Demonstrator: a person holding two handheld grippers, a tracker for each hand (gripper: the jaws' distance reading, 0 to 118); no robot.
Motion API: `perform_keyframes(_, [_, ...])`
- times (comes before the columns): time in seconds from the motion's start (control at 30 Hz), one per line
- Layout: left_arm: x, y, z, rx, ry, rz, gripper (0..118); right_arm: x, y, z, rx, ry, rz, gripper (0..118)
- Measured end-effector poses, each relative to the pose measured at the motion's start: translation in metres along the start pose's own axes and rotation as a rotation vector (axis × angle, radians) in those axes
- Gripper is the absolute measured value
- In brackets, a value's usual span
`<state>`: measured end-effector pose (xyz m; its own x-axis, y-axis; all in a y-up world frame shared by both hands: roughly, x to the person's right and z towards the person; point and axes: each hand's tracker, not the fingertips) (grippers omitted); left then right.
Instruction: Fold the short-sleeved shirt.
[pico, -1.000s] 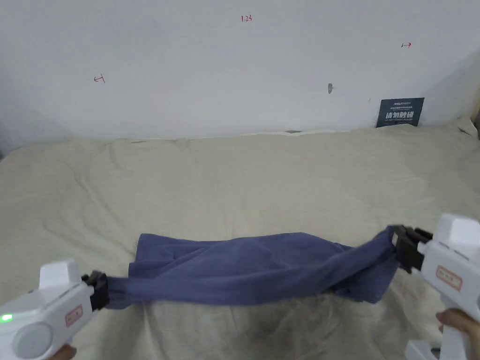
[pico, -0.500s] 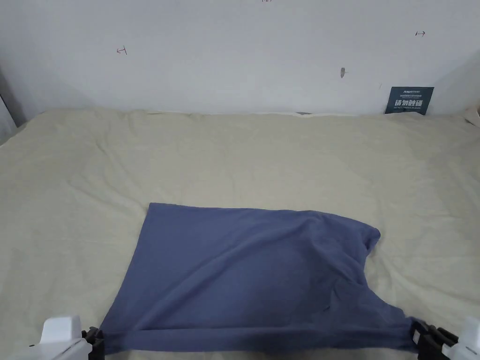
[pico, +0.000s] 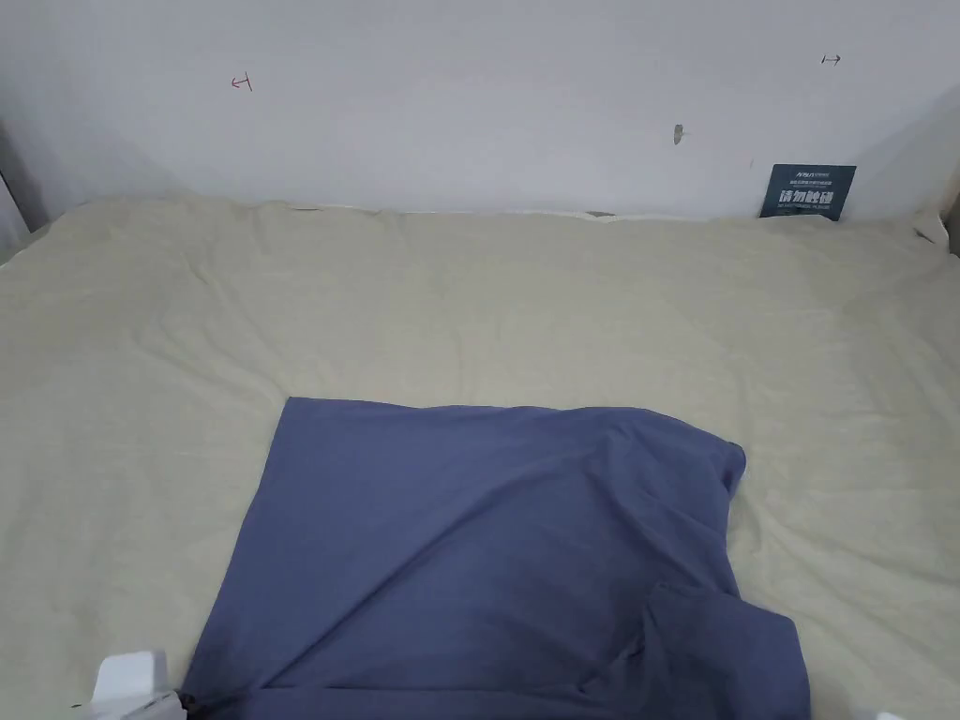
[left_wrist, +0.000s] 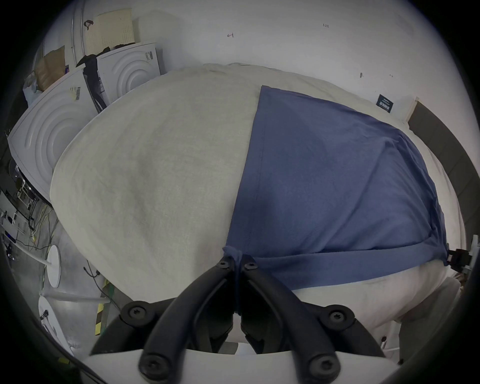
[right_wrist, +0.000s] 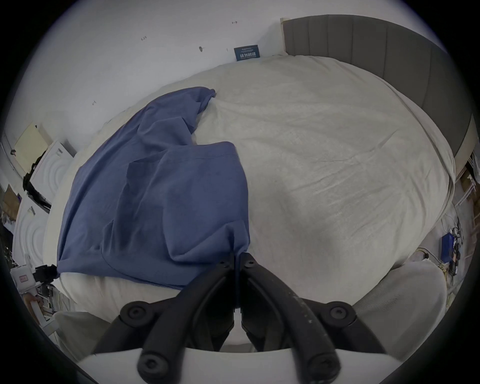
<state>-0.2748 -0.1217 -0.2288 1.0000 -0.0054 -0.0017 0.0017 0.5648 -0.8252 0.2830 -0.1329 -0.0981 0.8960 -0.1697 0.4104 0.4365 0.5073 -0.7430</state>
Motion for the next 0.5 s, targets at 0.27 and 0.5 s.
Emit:
perform_keyframes(0.27, [0.019,0.036,0.05,0.154,-0.022,0.046,113,-0.065,0.057,0.084,0.237,0.034,0.135,113])
perform_keyframes(0.5, [0.057,0.085,0.137,0.556,-0.076,0.033,113,-0.108,0.098,0.152,0.594,0.072,0.249,113])
